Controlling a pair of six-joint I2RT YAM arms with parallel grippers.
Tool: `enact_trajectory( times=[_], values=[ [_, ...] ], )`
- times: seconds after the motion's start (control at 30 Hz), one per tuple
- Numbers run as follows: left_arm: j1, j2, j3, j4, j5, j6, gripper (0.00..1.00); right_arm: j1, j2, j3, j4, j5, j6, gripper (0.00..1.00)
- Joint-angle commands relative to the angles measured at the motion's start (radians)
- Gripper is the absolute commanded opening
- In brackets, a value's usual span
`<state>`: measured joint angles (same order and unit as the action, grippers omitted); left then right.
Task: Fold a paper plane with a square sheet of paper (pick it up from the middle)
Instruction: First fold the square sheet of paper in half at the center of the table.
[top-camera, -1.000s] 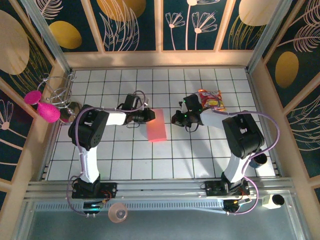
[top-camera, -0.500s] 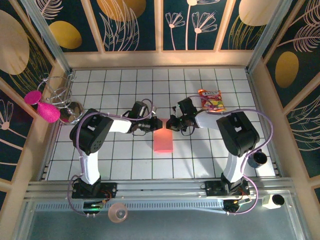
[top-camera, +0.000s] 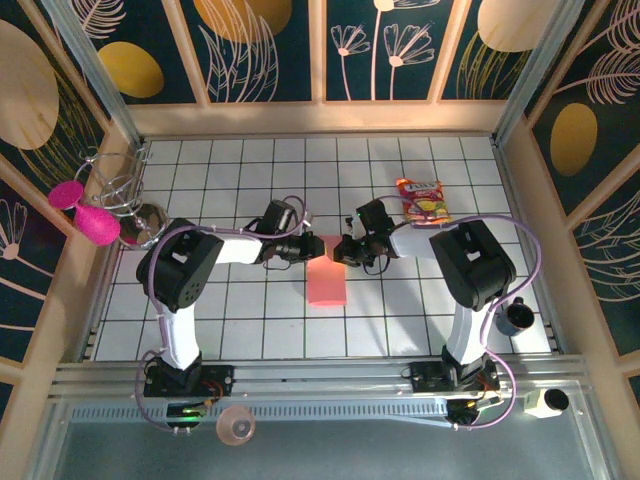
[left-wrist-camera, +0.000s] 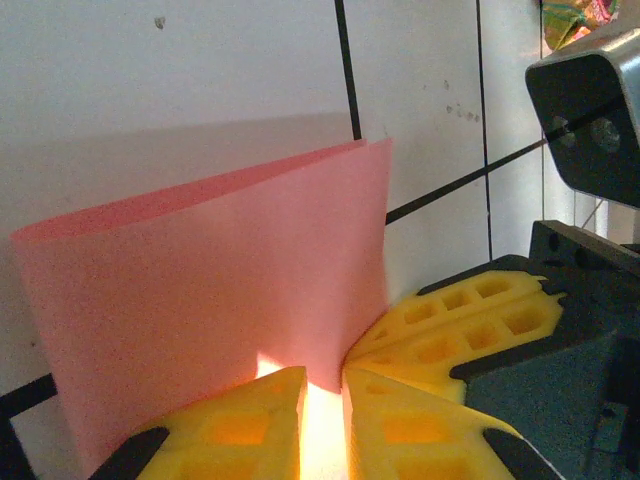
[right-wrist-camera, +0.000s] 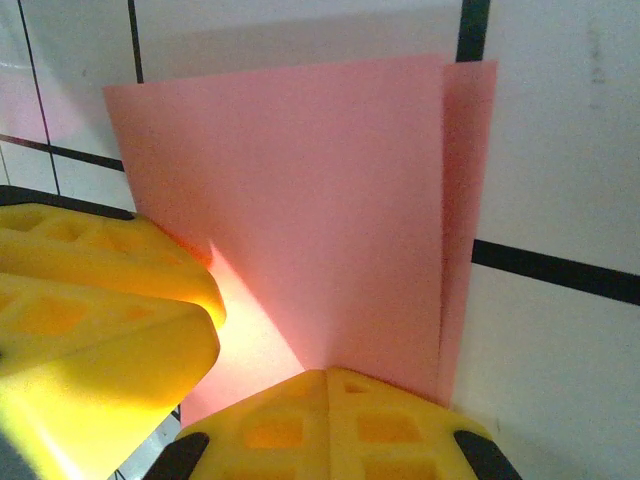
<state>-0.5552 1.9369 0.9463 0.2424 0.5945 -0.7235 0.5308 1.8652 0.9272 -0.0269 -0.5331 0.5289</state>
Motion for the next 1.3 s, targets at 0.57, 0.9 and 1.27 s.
enact_trajectory(
  times=[0.57,0.9,1.27],
  values=[
    [0.171,0.040,-0.052,-0.005,0.007,0.073,0.20,-0.031,0.180,-0.062,-0.238,0.328,-0.061,0.00],
    [0.114,-0.076,0.049,-0.089,-0.037,0.094,0.19,-0.030,0.166,-0.043,-0.247,0.315,-0.060,0.00],
    [0.052,0.035,0.131,-0.139,-0.075,0.067,0.19,-0.029,0.176,-0.041,-0.251,0.320,-0.062,0.00]
  ],
)
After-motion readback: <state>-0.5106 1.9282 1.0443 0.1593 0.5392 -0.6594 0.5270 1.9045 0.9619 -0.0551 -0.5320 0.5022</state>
